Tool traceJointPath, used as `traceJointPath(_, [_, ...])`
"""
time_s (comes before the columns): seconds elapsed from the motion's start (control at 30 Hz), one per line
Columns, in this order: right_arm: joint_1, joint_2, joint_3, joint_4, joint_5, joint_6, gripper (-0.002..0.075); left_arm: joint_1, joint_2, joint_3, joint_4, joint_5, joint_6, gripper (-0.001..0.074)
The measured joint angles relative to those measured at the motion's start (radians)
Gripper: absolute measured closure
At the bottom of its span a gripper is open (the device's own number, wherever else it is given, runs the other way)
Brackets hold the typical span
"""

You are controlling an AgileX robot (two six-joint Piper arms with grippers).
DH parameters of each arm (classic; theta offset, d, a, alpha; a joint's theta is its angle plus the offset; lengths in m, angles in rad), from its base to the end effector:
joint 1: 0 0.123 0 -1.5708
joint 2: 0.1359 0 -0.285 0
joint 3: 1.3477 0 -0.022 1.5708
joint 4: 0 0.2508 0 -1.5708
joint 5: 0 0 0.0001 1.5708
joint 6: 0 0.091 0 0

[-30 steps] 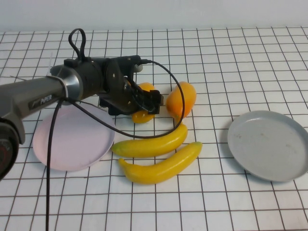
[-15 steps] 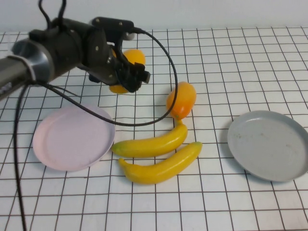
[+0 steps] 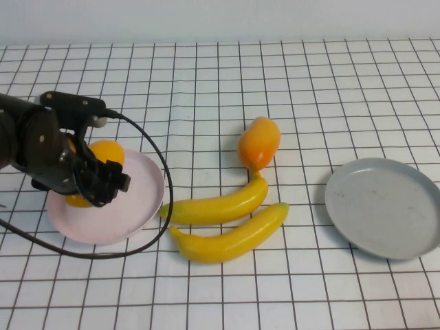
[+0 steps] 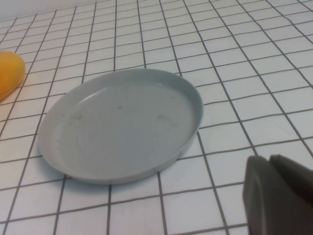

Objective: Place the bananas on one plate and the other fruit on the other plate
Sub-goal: Put one type of fruit in the left plate

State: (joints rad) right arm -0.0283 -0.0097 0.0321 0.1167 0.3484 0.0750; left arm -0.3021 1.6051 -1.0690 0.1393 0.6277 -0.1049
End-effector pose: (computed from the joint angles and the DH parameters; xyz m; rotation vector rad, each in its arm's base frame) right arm 0.0535 0.0021 0.1717 0.1696 1.8467 0.1457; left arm 0.3145 -0.0902 0.2352 0.3802 2.6092 0.0081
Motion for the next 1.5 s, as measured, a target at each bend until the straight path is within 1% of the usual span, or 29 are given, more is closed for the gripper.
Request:
traceJointPath(0.2, [0.000,0.000,0.000,0.000,0.000,0.000,0.0742,0.031,0.023,0.012,0.015,-0.003,-0.001,0.0228])
traceJointPath(0.33, [0.000,0.000,0.000,0.000,0.000,0.000,0.0742,0.032,0.048,0.012,0.063,-0.010,-0.001,0.0228])
traceJointPath(0.53, [0.000,0.000,0.000,0.000,0.000,0.000,0.0742,0.032,0.069,0.014,0.160,0.028,-0.009,0.0228])
traceJointPath(0.67, [0.000,0.000,0.000,0.000,0.000,0.000,0.0742,0.032,0.072,0.014,0.172,0.037,-0.015,0.0228])
traceJointPath(0.7, [0.000,0.000,0.000,0.000,0.000,0.000,0.0742,0.032,0.072,0.014,0.172,0.037,-0.015,0.0222])
traceJointPath(0.73, [0.000,0.000,0.000,0.000,0.000,0.000,0.0742,0.032,0.072,0.014,0.169,0.037,-0.015,0.0197])
traceJointPath(0.8, [0.000,0.000,0.000,0.000,0.000,0.000,0.0742,0.032,0.073,0.014,0.165,0.037,-0.016,0.0111])
traceJointPath(0.83, [0.000,0.000,0.000,0.000,0.000,0.000,0.0742,0.032,0.073,0.014,0.160,0.037,-0.016,0.0087])
traceJointPath(0.87, [0.000,0.000,0.000,0.000,0.000,0.000,0.0742,0.032,0.073,0.014,0.155,0.037,-0.017,0.0072])
traceJointPath(0.97, [0.000,0.000,0.000,0.000,0.000,0.000,0.0742,0.032,0.073,-0.005,0.130,0.074,-0.009,0.0067])
traceJointPath(1.07, [0.000,0.000,0.000,0.000,0.000,0.000,0.0742,0.032,0.073,-0.088,0.068,0.163,0.026,0.0066])
traceJointPath(1.17, [0.000,0.000,0.000,0.000,0.000,0.000,0.0742,0.024,0.073,-0.233,-0.043,0.268,0.117,0.0066])
traceJointPath(1.23, [0.000,0.000,0.000,0.000,0.000,0.000,0.0742,-0.001,0.073,-0.339,-0.106,0.303,0.163,0.0066])
traceJointPath(1.3, [0.000,0.000,0.000,0.000,0.000,0.000,0.0743,-0.037,0.073,-0.416,-0.132,0.306,0.191,0.0066])
traceJointPath(1.4, [0.000,0.000,0.000,0.000,0.000,0.000,0.0743,-0.124,0.099,-0.543,-0.139,0.294,0.243,0.0066])
traceJointPath(1.5, [0.000,0.000,0.000,0.000,0.000,0.000,0.0742,-0.217,0.167,-0.649,-0.089,0.287,0.262,0.0066])
